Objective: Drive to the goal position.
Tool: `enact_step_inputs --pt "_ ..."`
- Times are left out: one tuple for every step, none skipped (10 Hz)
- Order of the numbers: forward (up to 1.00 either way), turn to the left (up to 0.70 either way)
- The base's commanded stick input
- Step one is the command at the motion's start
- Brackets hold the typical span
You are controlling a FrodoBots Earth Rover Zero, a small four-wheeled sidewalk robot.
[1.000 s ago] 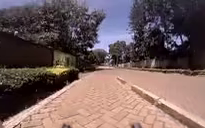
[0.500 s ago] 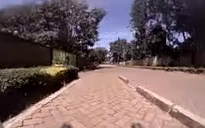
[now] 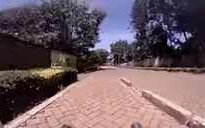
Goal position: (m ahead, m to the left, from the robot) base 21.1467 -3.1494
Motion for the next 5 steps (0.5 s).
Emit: enact_step_inputs --pt "0.7 0.0" --pt "0.7 0.0" --pt "0.7 0.0" --pt "0.7 0.0" --pt "0.7 0.0"
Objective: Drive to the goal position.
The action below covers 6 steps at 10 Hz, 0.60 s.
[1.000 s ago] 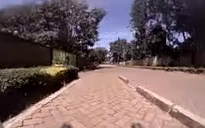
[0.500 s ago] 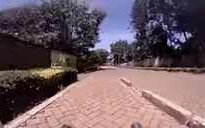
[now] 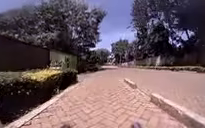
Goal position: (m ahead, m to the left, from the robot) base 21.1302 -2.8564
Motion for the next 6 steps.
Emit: enact_step_inputs --pt "0.7 0.0" --pt "0.7 0.0" --pt "0.7 0.0" --pt "0.7 0.0" --pt "0.7 0.0" --pt "0.7 0.0"
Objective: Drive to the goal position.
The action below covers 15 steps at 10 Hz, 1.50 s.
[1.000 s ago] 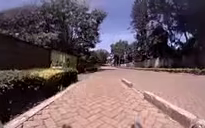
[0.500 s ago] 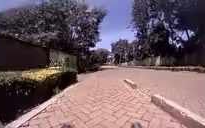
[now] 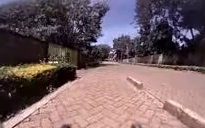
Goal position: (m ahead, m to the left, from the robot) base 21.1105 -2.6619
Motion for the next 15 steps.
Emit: enact_step_inputs --pt "0.7 0.0" --pt "0.7 0.0" --pt "0.7 0.0" --pt "0.7 0.0" --pt "0.7 0.0" --pt "0.7 0.0" --pt "0.7 0.0" --pt "0.7 0.0" --pt "0.7 -0.32" --pt "0.7 -0.15" --pt "0.7 0.0" --pt "0.7 0.0" --pt "0.7 0.0" --pt "0.7 0.0" --pt "0.7 0.0"
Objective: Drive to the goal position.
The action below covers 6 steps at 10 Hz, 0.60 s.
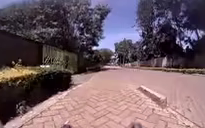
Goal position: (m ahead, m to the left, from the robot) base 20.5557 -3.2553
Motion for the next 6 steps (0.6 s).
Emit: enact_step_inputs --pt "0.7 0.0" --pt "0.7 0.0" --pt "0.7 0.0" --pt "0.7 0.0" --pt "0.7 0.0" --pt "0.7 0.0"
